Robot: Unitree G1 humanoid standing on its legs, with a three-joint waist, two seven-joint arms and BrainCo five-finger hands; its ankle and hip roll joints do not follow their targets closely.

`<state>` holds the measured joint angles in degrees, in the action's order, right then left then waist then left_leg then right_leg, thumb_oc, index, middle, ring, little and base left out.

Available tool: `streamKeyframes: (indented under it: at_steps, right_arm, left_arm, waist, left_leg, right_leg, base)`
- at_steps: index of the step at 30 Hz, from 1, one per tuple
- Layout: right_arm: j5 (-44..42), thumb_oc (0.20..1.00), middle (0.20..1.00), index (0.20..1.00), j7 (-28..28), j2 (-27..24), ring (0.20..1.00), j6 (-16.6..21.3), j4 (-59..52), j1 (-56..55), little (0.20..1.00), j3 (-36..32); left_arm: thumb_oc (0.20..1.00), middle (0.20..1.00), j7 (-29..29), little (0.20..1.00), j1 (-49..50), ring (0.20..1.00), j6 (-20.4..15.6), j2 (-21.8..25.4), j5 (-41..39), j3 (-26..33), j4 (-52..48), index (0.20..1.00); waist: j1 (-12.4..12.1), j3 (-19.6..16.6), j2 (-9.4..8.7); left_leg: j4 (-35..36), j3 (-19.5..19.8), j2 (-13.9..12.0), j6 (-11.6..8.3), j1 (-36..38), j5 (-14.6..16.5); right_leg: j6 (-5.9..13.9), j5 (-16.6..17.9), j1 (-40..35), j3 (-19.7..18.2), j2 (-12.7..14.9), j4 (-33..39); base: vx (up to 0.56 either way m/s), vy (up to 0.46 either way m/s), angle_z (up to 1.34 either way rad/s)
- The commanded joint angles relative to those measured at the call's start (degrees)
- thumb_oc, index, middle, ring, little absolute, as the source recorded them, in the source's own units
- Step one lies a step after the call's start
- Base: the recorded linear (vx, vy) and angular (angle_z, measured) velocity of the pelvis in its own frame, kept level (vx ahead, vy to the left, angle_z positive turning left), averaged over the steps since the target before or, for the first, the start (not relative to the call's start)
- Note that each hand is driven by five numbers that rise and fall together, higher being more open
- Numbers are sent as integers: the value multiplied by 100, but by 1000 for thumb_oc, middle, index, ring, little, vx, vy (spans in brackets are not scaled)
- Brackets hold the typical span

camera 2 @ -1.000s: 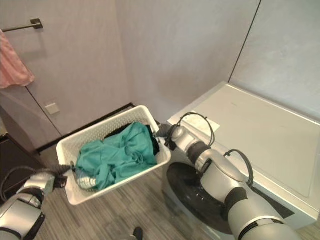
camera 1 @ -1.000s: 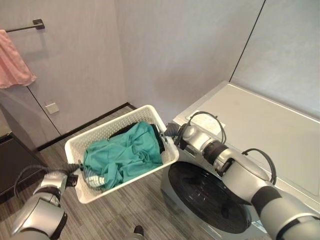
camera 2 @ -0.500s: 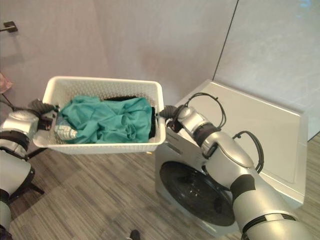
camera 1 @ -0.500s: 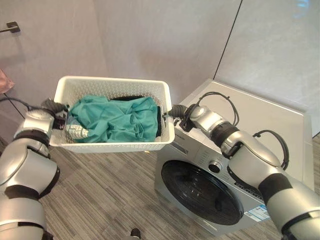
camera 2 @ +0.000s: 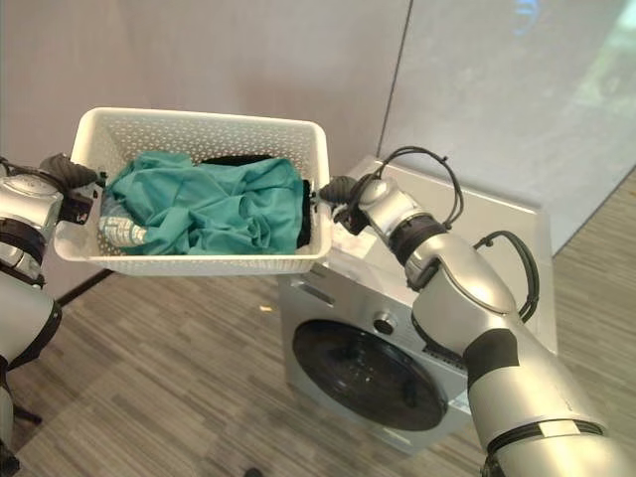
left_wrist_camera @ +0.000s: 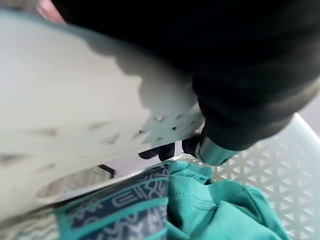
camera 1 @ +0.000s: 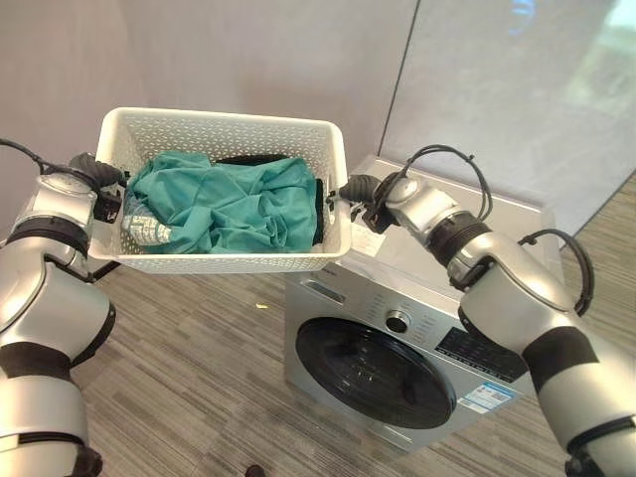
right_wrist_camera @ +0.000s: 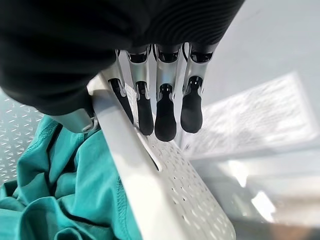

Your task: Grab the laundry basket,head to the washer,open it,put in the laundry and shut it.

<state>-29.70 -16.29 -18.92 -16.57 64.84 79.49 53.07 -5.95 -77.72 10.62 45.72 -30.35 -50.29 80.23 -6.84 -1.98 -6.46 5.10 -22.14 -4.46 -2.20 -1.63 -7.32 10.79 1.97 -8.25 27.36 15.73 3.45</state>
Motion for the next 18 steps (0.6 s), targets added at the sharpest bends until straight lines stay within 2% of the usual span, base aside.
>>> streamKeyframes:
  at_steps: [1,8,13,17,18]
  right_arm:
    - [-332,200,200,200,45,213,200,496,708,1764,200,223]
    - [-295,200,200,200,-35,-78,200,445,770,1775,200,295]
    - [-219,200,200,200,-113,-325,200,412,837,1762,200,289]
    - [-160,200,200,200,-144,-421,200,407,844,1786,200,330]
    - [-194,200,200,200,-149,-521,200,403,814,1810,200,325]
  left_arm:
    - [200,200,-148,200,-1615,200,-547,-526,-70,-391,311,200]
    - [200,200,-168,200,-1530,200,-556,-588,-114,-353,301,200]
    - [200,200,-219,200,-1271,200,-566,-821,-79,-248,265,200]
    - [200,200,-209,200,-1236,200,-594,-854,-98,-200,244,200]
    - [200,200,-223,200,-1148,200,-610,-930,-125,-169,206,200]
  waist:
    - [-164,-189,322]
    - [-5,-172,355]
    - [245,-97,445]
    - [317,-73,486]
    - [426,-39,526]
  left_leg:
    - [-75,94,-236,-389,457,357]
    - [-78,27,-206,-374,487,393]
    - [-83,-107,-153,-352,524,437]
    - [-74,-163,-132,-346,512,452]
    - [-64,-237,-113,-348,491,457]
  right_leg:
    - [414,908,-163,124,183,131]
    - [416,927,-113,70,214,119]
    - [421,1009,34,-110,257,124]
    - [421,1043,126,-191,270,136]
    - [421,1130,243,-290,292,144]
  base:
    - [9,19,-14]
    - [5,10,-1]
    - [9,10,-3]
    - [8,20,-19]
    - [6,25,-20]
